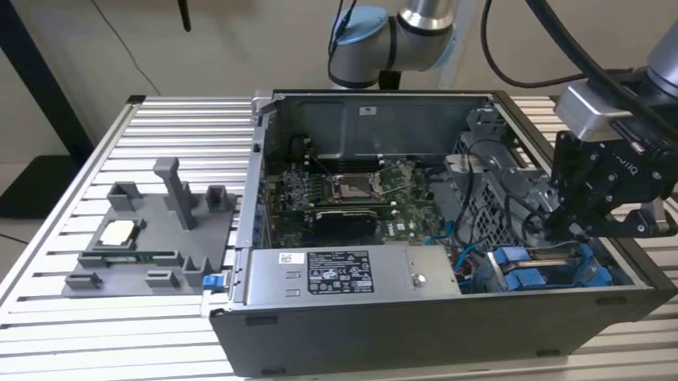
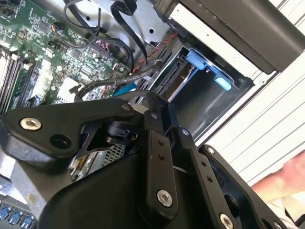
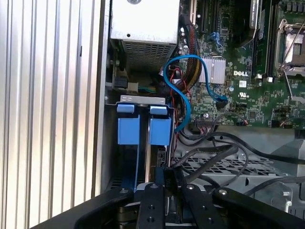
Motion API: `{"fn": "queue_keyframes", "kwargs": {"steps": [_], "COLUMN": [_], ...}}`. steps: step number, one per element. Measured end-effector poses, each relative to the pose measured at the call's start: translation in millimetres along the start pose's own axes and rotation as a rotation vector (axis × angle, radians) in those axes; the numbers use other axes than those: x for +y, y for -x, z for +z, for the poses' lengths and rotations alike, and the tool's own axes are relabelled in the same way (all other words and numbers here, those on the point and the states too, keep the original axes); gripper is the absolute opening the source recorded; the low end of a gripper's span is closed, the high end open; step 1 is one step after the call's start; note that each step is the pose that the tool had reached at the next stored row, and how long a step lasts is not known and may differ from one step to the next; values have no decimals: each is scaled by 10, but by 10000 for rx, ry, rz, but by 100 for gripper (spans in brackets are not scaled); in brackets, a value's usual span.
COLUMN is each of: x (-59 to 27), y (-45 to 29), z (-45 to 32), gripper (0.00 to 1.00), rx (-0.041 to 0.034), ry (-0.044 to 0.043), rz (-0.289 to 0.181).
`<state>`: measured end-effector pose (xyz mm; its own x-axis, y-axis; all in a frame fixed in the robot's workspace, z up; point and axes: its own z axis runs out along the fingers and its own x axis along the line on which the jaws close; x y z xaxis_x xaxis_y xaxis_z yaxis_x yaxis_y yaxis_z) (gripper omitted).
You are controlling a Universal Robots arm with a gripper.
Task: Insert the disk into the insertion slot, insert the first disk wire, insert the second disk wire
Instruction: 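Insert the first disk wire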
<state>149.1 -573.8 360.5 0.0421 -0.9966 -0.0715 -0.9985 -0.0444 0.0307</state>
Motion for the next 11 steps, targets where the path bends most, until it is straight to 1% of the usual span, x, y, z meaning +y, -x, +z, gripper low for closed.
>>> {"fn": "queue_keyframes", "kwargs": {"steps": [11], "x": [-5], "y": [-2], "z": [30], "gripper": [19], "rx": [0], "ry": [0], "rz": [0]}}
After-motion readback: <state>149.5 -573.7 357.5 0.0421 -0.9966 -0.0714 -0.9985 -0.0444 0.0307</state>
